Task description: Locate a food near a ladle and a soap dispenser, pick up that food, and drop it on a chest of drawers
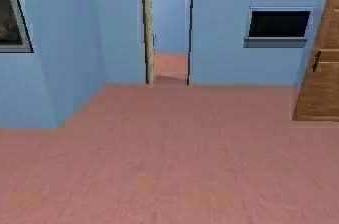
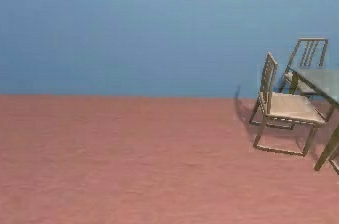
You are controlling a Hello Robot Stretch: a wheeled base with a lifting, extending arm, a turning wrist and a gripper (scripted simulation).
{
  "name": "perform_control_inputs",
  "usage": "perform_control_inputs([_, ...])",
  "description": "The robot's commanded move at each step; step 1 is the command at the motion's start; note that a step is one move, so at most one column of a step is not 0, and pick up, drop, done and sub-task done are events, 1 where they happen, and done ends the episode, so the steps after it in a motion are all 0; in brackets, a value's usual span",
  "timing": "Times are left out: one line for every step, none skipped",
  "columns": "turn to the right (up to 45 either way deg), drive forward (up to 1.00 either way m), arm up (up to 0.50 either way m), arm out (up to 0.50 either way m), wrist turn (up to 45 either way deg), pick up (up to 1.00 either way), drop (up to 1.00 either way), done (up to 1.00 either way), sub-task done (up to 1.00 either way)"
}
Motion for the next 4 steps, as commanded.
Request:
perform_control_inputs([0.0, 1.00, 0.00, 0.00, 0.0, 0.00, 0.00, 0.00, 0.00])
perform_control_inputs([0.0, 1.00, 0.00, 0.00, 0.0, 0.00, 0.00, 0.00, 0.00])
perform_control_inputs([0.0, 1.00, 0.00, 0.00, 0.0, 0.00, 0.00, 0.00, 0.00])
perform_control_inputs([0.0, 1.00, 0.00, 0.00, 0.0, 0.00, 0.00, 0.00, 0.00])
